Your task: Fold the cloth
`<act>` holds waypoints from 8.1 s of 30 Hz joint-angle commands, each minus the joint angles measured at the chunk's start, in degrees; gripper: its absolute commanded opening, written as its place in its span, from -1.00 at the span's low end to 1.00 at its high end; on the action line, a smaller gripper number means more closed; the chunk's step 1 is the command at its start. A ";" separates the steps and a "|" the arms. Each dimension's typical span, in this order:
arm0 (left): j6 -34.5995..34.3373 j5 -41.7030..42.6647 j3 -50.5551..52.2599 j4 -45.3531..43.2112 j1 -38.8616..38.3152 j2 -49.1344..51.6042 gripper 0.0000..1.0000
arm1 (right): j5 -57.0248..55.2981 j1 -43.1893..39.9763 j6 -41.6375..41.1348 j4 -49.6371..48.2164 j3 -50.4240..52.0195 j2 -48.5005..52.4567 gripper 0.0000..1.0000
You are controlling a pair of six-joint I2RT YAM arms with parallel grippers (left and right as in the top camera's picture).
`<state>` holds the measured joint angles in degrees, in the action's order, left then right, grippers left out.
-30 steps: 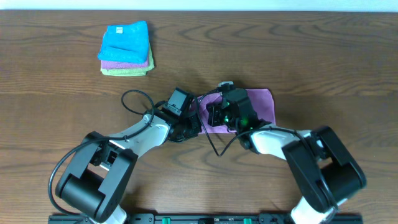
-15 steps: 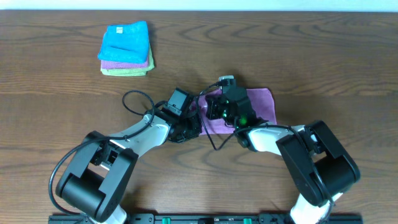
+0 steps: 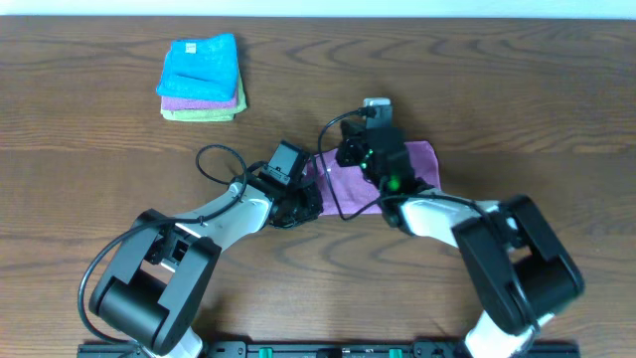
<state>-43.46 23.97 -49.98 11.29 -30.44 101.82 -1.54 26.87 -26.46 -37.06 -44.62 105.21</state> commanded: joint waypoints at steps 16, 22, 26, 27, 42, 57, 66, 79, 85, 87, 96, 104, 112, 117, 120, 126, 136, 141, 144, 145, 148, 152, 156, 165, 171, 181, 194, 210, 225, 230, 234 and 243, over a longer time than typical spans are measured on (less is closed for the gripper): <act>0.13 1.55 -1.57 -0.26 -0.31 -0.33 -0.88 | 3.52 -9.92 2.73 57.22 -0.98 -19.82 -0.98; -0.31 1.57 -1.57 -1.40 -0.31 -0.33 -0.88 | 6.23 -9.92 2.21 57.37 -0.98 -10.29 -0.98; -0.31 1.57 -1.57 -1.88 -0.31 -0.33 -0.88 | 7.89 -9.92 -1.16 58.21 -0.98 -7.61 -0.97; -0.33 1.57 -1.57 -2.05 -0.31 -0.33 -0.88 | 7.80 -9.86 -1.14 57.77 -0.98 -7.30 -0.97; -12.07 -8.00 -1.68 -7.91 0.04 -0.35 0.35 | 7.13 -6.05 -1.14 59.17 -0.96 -6.62 -0.97; -15.28 -5.75 -5.22 -8.26 3.69 -0.37 0.25 | 0.44 -1.44 -1.33 60.59 -0.33 -6.60 -0.97; -18.73 -11.13 -5.22 -13.84 3.74 0.59 0.48 | 0.50 -0.74 -1.36 62.86 0.70 -6.62 -0.97; -23.96 -9.35 -5.22 -20.50 3.30 6.56 0.54 | 0.50 -0.44 -1.36 62.86 0.76 -6.62 -0.97; -24.52 -11.76 -5.22 -24.98 3.30 8.02 0.61 | 0.48 -0.42 -1.33 62.86 0.76 -6.62 -0.98; -25.70 -13.66 -5.22 -25.68 3.41 8.02 0.61 | 0.46 -0.42 -1.33 62.88 0.76 -6.62 -0.97; -35.17 -17.14 -5.22 -28.22 3.58 8.04 0.61 | 0.44 -0.24 -1.29 63.87 1.68 -6.60 -0.97; -42.14 -17.29 -5.22 -35.06 3.80 8.04 0.62 | 0.46 1.11 -1.33 63.84 4.50 -6.60 -0.97; -45.72 -21.29 -5.22 -36.26 3.85 8.09 0.82 | 0.46 2.47 -1.38 63.84 5.09 -6.62 -0.97; -43.69 -17.22 -5.22 -40.83 4.44 8.09 0.75 | 0.61 2.45 0.24 63.76 4.79 -6.67 -0.90; -42.14 -12.22 -5.27 -42.69 5.27 8.09 0.59 | 2.86 2.45 2.71 64.76 3.78 -7.43 0.19; -38.36 -0.20 -5.29 -42.82 8.11 8.07 0.37 | 9.31 2.47 4.90 67.52 1.09 -12.90 0.56; -24.26 10.51 -5.31 -40.79 10.62 8.09 0.46 | 16.87 2.40 10.05 71.01 -1.44 -25.88 0.44; -12.98 14.56 -6.16 -41.27 10.54 8.11 0.57 | 10.49 1.51 11.91 77.29 -5.44 -27.80 0.39; -8.74 17.35 -7.96 -39.63 10.51 8.11 0.55 | 3.04 -1.09 15.34 82.40 -6.95 -27.78 0.40; -7.32 17.84 -8.96 -37.73 10.49 8.11 0.55 | 2.43 -2.32 16.52 83.23 -6.97 -27.78 0.39; -0.37 18.01 -13.27 -27.47 10.51 8.11 0.54 | 2.38 -8.20 18.45 85.44 -6.97 -27.74 0.40; 9.11 17.62 -18.84 -14.14 10.60 8.11 0.54 | 6.88 -17.59 19.17 85.05 -6.97 -27.74 0.38; 16.33 14.86 -22.47 -4.70 10.51 8.17 0.55 | 13.46 -23.52 23.21 82.77 -6.95 -27.63 0.39; 22.60 7.04 -23.65 0.02 10.34 9.66 0.46 | 16.59 -24.81 27.91 74.71 -6.95 -25.29 0.47; 23.39 5.31 -24.22 -1.36 8.70 13.66 0.47 | 16.55 -25.11 30.58 73.07 -6.95 -22.29 0.47; 26.64 -3.30 -34.07 6.14 6.29 16.90 0.48 | 18.12 -29.99 29.22 75.93 -6.91 -20.87 0.48; 35.01 -7.48 -37.97 20.33 6.08 16.96 0.56 | 16.79 -30.23 24.35 81.18 -5.73 -20.85 0.40; 37.24 -7.45 -42.18 36.22 9.31 7.21 0.68 | 17.68 -30.21 21.11 86.55 -4.33 -20.92 0.41; 26.05 -4.07 -40.76 39.47 -0.87 13.97 -0.88 | 12.07 -30.23 14.05 87.30 -4.33 -20.90 -0.56; 25.97 -3.78 -40.76 39.67 -0.22 20.20 -0.89 | 12.70 -30.21 16.41 86.71 -4.20 -20.90 0.17; 24.39 -3.13 -40.76 38.97 -0.28 22.64 -0.88 | 14.95 -30.23 16.85 84.74 -1.97 -20.90 0.25; 23.54 -3.08 -40.76 39.26 -0.35 23.04 -0.88 | 21.92 -30.21 12.72 73.83 6.51 -20.87 0.16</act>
<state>-19.35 21.19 -91.05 49.80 -30.85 124.75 16.97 -2.98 -11.70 38.13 -39.62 84.27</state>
